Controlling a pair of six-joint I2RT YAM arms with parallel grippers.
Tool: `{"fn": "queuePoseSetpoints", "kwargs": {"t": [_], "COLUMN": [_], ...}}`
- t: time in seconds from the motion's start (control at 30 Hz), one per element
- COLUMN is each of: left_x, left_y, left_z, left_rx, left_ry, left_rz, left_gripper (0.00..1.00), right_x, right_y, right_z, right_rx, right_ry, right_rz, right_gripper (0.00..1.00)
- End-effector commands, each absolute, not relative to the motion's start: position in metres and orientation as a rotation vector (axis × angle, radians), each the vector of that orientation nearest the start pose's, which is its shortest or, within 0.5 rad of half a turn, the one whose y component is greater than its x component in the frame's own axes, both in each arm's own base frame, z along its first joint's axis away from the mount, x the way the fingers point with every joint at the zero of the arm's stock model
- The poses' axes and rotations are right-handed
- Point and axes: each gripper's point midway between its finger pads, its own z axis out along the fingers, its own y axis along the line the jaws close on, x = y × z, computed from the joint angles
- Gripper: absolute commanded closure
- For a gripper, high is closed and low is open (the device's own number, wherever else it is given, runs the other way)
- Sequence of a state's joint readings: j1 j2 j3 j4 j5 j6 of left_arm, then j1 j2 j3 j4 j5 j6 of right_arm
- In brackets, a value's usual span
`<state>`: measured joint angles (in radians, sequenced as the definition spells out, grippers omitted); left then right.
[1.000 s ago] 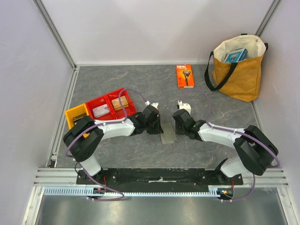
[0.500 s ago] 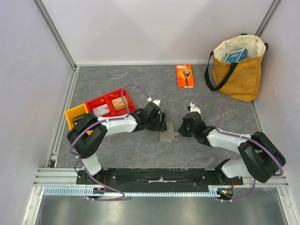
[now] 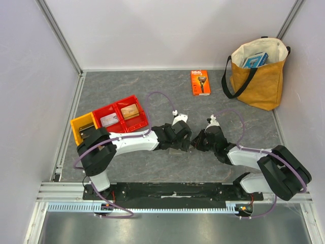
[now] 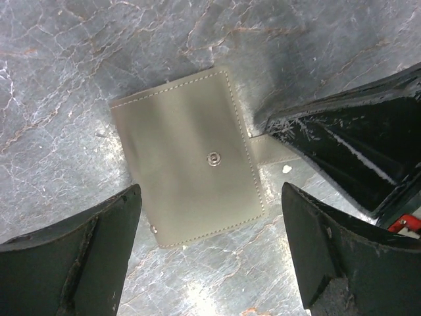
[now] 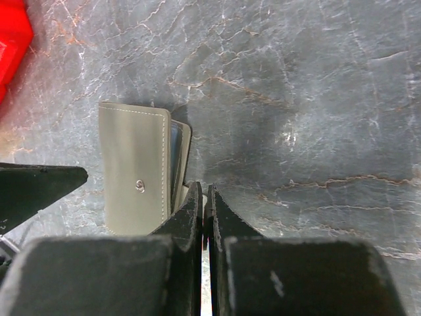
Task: Take the credit cards out of the card holder
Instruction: Open the card holder at the center of the board.
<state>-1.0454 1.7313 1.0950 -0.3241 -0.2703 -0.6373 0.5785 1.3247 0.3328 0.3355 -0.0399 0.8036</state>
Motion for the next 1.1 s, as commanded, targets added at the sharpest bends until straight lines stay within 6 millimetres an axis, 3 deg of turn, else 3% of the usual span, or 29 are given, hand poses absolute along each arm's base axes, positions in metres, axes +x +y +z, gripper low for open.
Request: {"fn": "queuePoseSetpoints", "kwargs": {"t": [0.0,0.2,0.47,0.6,0.73,1.07], "left_x": [0.236,0.232,0.226,0.227,0.232,0.247], "left_y": [-0.346,-0.346,-0.345,-0.339,-0.33,-0.305], "left_z": [0.059,0.043,0.038,0.039,0.044,0.071], "left_rx": [0.354,0.384,0.44,0.437,0.423,0.32], "left_ry": [2.442,2.469,2.455,2.443,2.414,2.343], "left_rz": [-0.255,-0.165,-0.062,-0.015,0.043,0.095], "left_gripper": [0.08,0.04,0.05,0.15,0.32,0.46], "right_x": [0.249,0.249,0.25,0.248,0.249,0.247], "right_y": [0.211,0.211,0.211,0.21,0.209,0.211], "right_z": [0.029,0.03,0.03,0.029,0.03,0.032], "right_rx": [0.255,0.258,0.248,0.242,0.228,0.116], "right_ry": [2.297,2.289,2.291,2.298,2.297,2.332], "right_rz": [0.835,0.84,0.832,0.829,0.818,0.784], "right_gripper": [1.0,1.0,1.0,1.0,1.0,1.0]}}
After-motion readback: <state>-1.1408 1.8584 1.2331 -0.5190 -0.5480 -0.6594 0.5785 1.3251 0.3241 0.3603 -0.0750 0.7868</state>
